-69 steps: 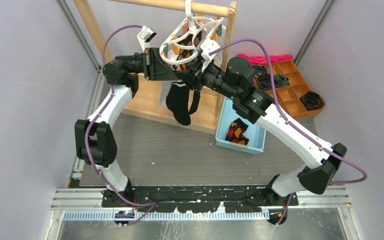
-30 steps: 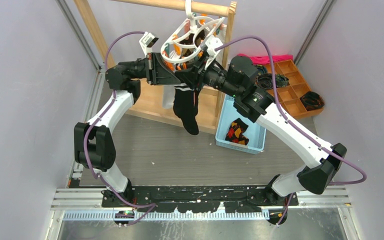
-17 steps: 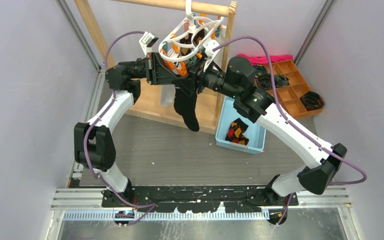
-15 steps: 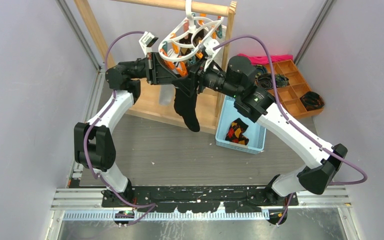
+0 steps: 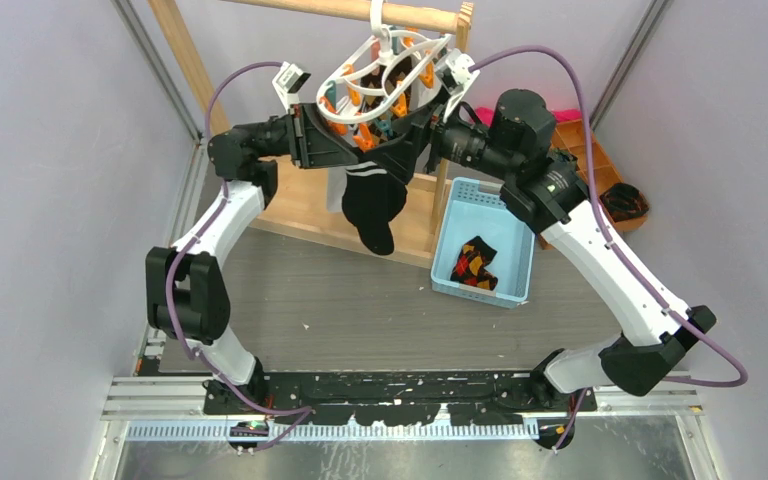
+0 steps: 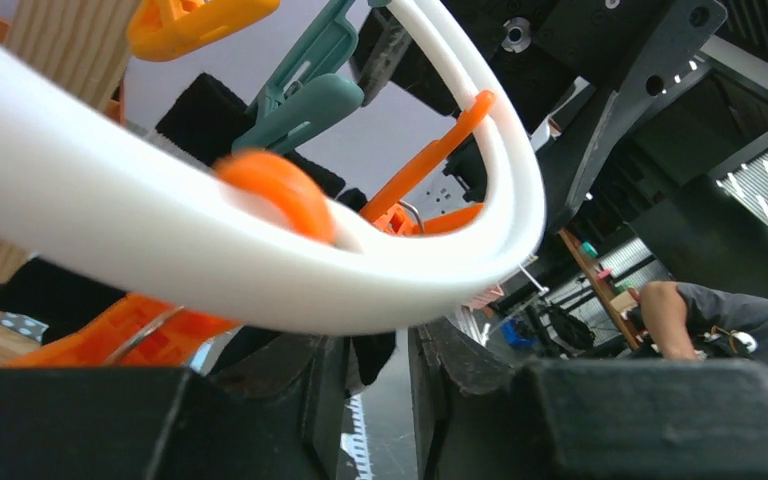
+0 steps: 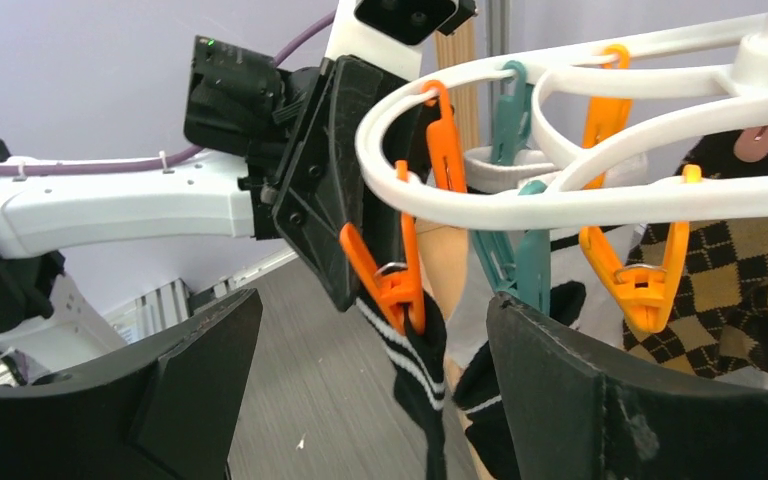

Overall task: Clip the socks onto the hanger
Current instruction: Clamp the sock onto the hanger.

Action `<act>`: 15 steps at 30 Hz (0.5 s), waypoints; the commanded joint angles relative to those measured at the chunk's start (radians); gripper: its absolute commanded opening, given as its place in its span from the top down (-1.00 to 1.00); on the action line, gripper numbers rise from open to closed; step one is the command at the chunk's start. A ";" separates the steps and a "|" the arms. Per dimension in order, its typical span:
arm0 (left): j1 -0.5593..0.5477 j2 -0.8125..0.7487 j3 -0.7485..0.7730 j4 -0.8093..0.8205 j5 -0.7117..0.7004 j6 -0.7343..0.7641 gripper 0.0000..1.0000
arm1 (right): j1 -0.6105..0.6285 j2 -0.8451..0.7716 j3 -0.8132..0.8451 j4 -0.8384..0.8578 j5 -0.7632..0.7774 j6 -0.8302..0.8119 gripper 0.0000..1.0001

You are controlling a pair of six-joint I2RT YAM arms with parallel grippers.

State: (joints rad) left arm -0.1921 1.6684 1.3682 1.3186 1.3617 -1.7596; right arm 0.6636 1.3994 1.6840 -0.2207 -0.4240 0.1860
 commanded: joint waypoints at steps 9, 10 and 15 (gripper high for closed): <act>0.155 -0.330 -0.202 -0.636 -0.070 0.564 0.08 | -0.097 -0.111 0.018 -0.155 -0.275 -0.135 -0.92; 0.167 -0.378 -0.209 -0.791 -0.089 0.681 0.07 | -0.109 -0.118 0.013 -0.169 -0.285 -0.138 -0.94; 0.181 -0.553 -0.130 -1.601 -0.262 1.304 -0.01 | -0.157 -0.158 -0.011 -0.303 -0.267 -0.192 -0.99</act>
State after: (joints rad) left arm -0.0116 1.2301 1.1660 0.3573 1.2377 -0.9783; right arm 0.5335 1.2964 1.6825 -0.4187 -0.6662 0.0528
